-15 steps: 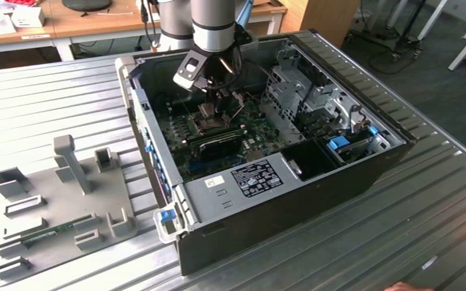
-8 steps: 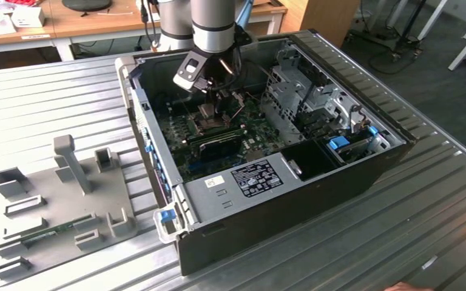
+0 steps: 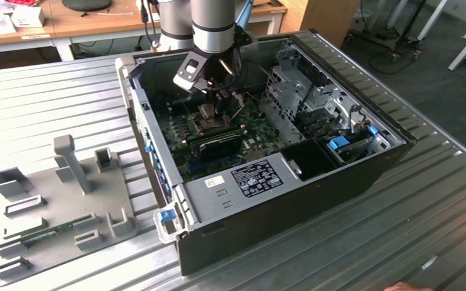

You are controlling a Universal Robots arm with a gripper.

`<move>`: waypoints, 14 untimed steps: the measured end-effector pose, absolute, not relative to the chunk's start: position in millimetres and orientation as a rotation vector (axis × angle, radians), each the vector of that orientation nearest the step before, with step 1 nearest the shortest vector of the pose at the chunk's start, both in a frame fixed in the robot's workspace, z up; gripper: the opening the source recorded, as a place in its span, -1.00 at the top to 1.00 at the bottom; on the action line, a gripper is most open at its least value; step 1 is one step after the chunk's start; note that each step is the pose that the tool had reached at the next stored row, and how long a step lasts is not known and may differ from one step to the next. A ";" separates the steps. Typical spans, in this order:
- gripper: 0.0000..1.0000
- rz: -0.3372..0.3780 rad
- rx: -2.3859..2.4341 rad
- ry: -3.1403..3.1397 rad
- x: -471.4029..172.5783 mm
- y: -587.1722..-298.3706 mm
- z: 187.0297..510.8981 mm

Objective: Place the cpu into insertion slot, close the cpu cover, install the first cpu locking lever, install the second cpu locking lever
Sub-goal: 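Place the cpu into insertion slot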

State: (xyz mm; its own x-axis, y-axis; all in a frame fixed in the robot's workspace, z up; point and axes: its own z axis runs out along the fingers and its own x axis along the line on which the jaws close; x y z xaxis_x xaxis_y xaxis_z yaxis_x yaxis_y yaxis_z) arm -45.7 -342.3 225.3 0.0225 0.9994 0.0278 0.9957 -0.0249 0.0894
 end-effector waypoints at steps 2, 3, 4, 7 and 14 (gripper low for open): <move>-0.08 0.128 2.214 2.162 -45.6 -342.2 224.9; -0.08 0.128 2.214 2.162 -45.6 -342.2 224.9; -0.08 0.128 2.214 2.162 -45.7 -342.3 224.0; -0.08 0.128 2.214 2.162 -45.7 -342.3 223.1; -0.08 0.127 2.215 2.162 -45.7 -342.3 223.1</move>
State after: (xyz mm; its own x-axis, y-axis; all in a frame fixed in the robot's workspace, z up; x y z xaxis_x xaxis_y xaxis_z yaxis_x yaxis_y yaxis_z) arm -45.7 -342.3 223.1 0.0226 0.9994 0.0277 0.9958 -0.0250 0.0884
